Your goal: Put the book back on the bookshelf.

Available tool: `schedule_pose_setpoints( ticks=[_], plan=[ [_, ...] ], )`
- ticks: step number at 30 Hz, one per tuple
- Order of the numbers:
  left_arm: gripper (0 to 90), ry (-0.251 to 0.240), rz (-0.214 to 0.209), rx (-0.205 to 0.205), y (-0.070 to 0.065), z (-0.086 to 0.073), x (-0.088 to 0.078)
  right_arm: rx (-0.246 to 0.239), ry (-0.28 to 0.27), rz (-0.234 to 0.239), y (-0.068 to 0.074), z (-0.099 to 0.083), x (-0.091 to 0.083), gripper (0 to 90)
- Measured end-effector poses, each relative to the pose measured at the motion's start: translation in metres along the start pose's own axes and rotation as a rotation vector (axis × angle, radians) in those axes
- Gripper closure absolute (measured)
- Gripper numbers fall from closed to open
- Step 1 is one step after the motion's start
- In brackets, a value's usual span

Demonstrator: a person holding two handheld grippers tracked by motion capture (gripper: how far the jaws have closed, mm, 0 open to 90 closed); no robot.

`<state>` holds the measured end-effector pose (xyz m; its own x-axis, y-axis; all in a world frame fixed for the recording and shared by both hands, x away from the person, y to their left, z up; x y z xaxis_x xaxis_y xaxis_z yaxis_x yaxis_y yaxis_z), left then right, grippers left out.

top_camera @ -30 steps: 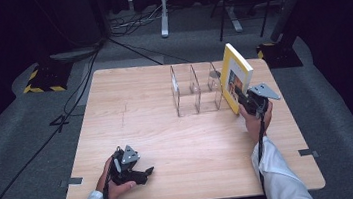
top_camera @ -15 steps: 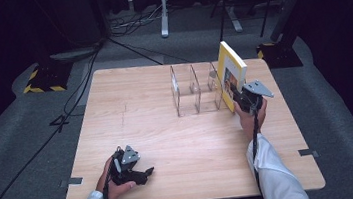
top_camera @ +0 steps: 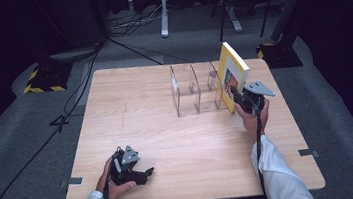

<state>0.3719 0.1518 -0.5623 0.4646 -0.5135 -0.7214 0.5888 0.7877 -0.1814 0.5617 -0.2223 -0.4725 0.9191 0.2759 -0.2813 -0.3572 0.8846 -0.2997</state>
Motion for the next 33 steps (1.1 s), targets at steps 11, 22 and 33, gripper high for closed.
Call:
schedule_pose_setpoints(
  ticks=[11, 22, 33],
  plan=[
    [16.7, 0.0, 0.0, 0.0, 0.0, 0.0, 0.0, -0.054, 0.044, 0.038, -0.001, -0.003, -0.02, 58.2],
    [16.7, 0.001, 0.001, 0.0, 0.0, 0.0, 0.0, -0.049, 0.08, 0.123, -0.005, -0.004, -0.038, 43.9],
    [16.7, 0.001, 0.0, 0.0, 0.0, 0.0, 0.0, -0.14, 0.105, 0.211, -0.007, -0.003, -0.062, 35.9]
  ],
)
Point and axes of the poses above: each handheld gripper's, and its own axes: x roughly forward along the jaws, z roughly out of its top, y roughly to its left, the point moved 8 cm from there along x, roughly forward along the jaws, and after that the axes turned 14 degrees about -x, right-handed, at the moved point
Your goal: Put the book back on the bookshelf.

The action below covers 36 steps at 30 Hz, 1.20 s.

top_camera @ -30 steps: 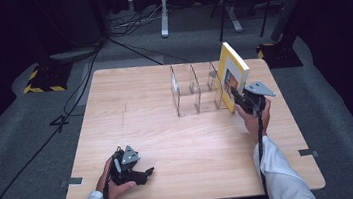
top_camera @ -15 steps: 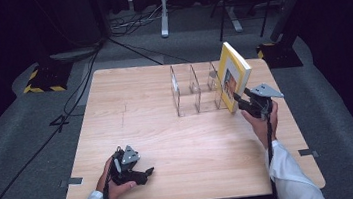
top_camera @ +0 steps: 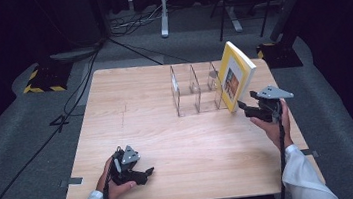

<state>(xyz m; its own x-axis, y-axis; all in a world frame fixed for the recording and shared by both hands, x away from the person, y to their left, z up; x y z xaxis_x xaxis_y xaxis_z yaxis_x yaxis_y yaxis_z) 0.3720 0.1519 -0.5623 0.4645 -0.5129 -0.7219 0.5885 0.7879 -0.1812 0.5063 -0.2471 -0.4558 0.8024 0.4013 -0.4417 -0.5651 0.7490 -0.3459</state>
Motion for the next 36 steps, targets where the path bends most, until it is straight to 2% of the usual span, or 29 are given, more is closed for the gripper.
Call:
schedule_pose_setpoints(
  ticks=[5, 8, 14, 26, 30, 36],
  plan=[
    [16.7, 0.0, 0.0, 0.001, 0.0, 0.0, 0.0, -0.029, 0.001, 0.031, 0.004, -0.002, -0.008, 33.7],
    [16.7, 0.0, 0.0, 0.0, 0.0, 0.0, 0.0, -0.044, 0.033, 0.052, 0.006, -0.005, -0.013, 32.9],
    [16.7, 0.0, 0.0, 0.0, 0.0, 0.0, 0.0, -0.072, 0.042, 0.079, 0.008, -0.008, -0.024, 31.9],
    [16.7, 0.0, -0.001, 0.0, 0.0, 0.0, 0.0, -0.102, 0.049, 0.096, 0.012, -0.02, -0.045, 30.0],
    [16.7, 0.0, 0.001, 0.0, 0.0, 0.0, 0.0, -0.129, 0.059, 0.108, 0.016, -0.027, -0.052, 30.0],
    [16.7, 0.0, 0.0, 0.0, 0.0, 0.0, 0.0, -0.141, 0.068, 0.118, 0.019, -0.038, -0.061, 30.5]
  ],
)
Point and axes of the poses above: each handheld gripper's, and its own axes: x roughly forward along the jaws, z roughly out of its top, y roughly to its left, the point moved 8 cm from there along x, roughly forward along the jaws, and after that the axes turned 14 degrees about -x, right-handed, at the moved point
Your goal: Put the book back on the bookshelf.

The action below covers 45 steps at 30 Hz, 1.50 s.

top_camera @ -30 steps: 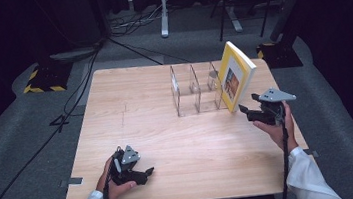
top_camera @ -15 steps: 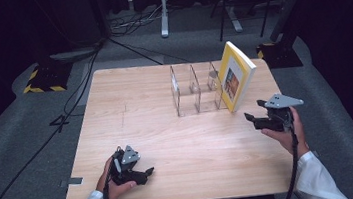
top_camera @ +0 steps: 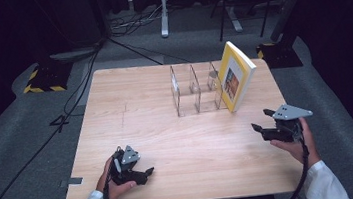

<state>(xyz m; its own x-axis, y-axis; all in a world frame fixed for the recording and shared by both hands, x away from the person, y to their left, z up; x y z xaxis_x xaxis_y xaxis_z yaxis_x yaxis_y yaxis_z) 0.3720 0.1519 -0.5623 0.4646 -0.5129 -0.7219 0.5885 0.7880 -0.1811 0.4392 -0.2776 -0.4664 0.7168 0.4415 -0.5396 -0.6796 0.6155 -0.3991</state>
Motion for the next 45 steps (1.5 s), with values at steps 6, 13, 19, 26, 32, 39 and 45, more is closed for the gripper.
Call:
schedule_pose_setpoints(
  ticks=[6, 13, 19, 26, 32, 39, 45],
  plan=[
    [16.6, 0.0, -0.001, -0.002, 0.0, 0.0, 0.0, -0.03, 0.037, 0.019, 0.008, -0.018, -0.009, 30.5],
    [16.6, 0.0, 0.0, 0.0, 0.0, 0.0, 0.0, -0.029, 0.06, 0.043, 0.014, -0.035, -0.016, 30.5],
    [16.6, 0.0, -0.001, -0.001, 0.0, 0.0, 0.0, -0.036, 0.091, 0.069, 0.023, -0.053, -0.02, 30.3],
    [16.6, 0.0, 0.0, -0.001, 0.0, 0.0, 0.0, -0.023, 0.118, 0.078, 0.029, -0.073, -0.026, 29.9],
    [16.6, 0.0, 0.0, 0.0, 0.0, 0.0, 0.0, 0.013, 0.131, 0.072, 0.03, -0.09, -0.031, 29.7],
    [16.6, 0.0, 0.0, -0.001, 0.0, 0.0, 0.0, 0.069, 0.139, 0.068, 0.031, -0.113, -0.039, 29.3],
    [16.6, 0.0, 0.0, -0.001, 0.0, 0.0, 0.0, 0.143, 0.15, 0.049, 0.032, -0.129, -0.043, 25.8]
  ],
)
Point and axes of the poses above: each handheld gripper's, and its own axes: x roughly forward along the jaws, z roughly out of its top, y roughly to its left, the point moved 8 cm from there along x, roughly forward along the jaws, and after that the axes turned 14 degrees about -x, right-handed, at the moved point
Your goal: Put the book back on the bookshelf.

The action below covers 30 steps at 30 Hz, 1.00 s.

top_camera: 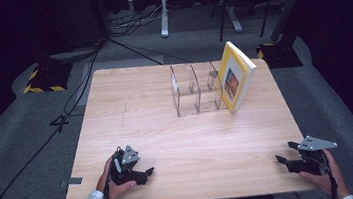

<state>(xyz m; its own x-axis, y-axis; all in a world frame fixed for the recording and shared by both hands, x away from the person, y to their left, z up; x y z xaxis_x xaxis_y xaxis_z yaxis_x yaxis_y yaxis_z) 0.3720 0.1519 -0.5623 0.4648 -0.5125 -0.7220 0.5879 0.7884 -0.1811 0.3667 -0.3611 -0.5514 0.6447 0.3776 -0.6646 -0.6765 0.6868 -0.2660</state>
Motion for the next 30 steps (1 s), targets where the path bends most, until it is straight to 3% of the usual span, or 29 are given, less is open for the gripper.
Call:
schedule_pose_setpoints(
  ticks=[1, 5, 7, 30],
  plan=[
    [16.6, 0.0, 0.0, 0.0, 0.0, 0.0, 0.0, 0.002, 0.005, 0.0, -0.0006, -0.0028, 0.0007, 24.8],
    [16.6, 0.0, 0.0, -0.001, 0.0, 0.0, 0.0, 0.085, -0.008, 0.033, -0.0037, -0.0089, 0.0013, 23.7],
    [16.5, 0.001, 0.0, -0.002, 0.0, -0.0001, 0.0001, 0.093, -0.006, 0.03, -0.0052, -0.01, 0.0008, 23.6],
    [15.9, -0.001, 0.004, -0.005, -0.0001, 0.0005, 0.0007, 0.102, -0.004, 0.015, -0.007, -0.0098, 0.0018, 23.4]
  ],
)
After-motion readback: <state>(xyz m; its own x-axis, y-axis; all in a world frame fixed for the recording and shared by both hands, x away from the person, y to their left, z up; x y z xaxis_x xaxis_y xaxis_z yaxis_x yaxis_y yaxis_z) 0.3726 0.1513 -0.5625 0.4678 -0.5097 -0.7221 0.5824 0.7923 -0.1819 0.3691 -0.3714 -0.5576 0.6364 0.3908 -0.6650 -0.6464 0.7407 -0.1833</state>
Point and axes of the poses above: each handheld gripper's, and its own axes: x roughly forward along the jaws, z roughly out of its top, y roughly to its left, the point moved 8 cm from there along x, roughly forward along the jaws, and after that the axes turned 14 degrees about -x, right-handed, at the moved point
